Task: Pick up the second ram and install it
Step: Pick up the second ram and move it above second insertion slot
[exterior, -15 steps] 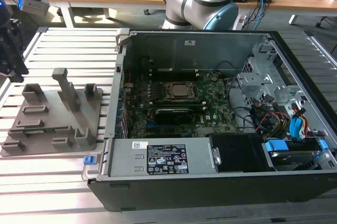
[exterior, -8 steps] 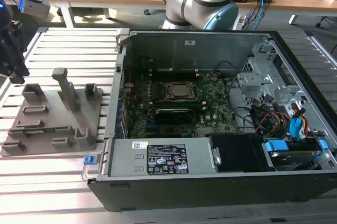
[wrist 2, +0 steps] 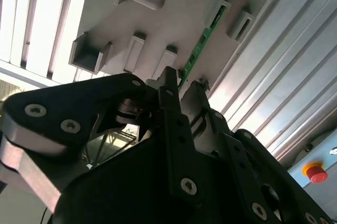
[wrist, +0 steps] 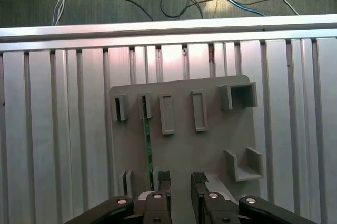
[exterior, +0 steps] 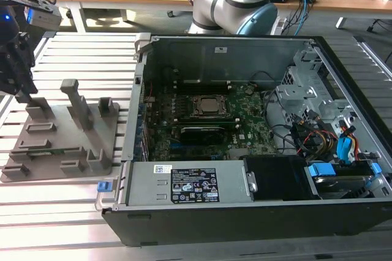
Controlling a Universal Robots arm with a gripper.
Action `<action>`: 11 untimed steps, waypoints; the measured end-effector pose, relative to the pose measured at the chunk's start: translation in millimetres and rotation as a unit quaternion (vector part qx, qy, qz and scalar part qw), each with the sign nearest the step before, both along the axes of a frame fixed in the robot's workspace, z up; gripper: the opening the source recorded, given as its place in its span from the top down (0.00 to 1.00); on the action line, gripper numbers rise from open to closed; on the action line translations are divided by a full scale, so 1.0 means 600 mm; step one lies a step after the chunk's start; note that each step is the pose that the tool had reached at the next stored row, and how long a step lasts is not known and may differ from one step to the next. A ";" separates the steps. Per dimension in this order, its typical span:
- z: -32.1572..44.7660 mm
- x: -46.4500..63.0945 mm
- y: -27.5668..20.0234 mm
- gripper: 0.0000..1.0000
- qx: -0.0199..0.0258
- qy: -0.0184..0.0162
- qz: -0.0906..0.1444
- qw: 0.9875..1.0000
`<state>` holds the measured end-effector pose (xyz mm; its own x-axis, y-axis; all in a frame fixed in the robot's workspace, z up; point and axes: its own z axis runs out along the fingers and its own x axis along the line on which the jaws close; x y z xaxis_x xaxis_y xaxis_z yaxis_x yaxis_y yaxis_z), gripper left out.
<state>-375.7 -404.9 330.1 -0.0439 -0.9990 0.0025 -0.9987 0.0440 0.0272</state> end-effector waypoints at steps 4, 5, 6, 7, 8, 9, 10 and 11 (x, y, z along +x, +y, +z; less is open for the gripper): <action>-0.009 0.000 0.0000 0.70 0.000 0.000 0.000 1.000; -0.011 0.000 0.0000 0.70 0.000 0.000 0.000 1.000; -0.013 0.000 0.0000 0.70 0.000 0.000 0.000 1.000; -0.017 0.000 0.0000 0.70 0.000 0.000 0.000 1.000; -0.020 0.000 0.0000 0.70 0.000 0.000 0.000 1.000; -0.022 0.000 0.0000 0.70 0.000 0.000 0.000 1.000; -0.025 0.000 0.0000 0.70 0.000 0.000 0.000 1.000; -0.027 0.000 -0.0001 0.70 0.000 0.000 0.000 1.000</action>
<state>-375.7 -404.9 313.7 -0.0439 -0.9990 0.0025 -0.9987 0.0439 0.0273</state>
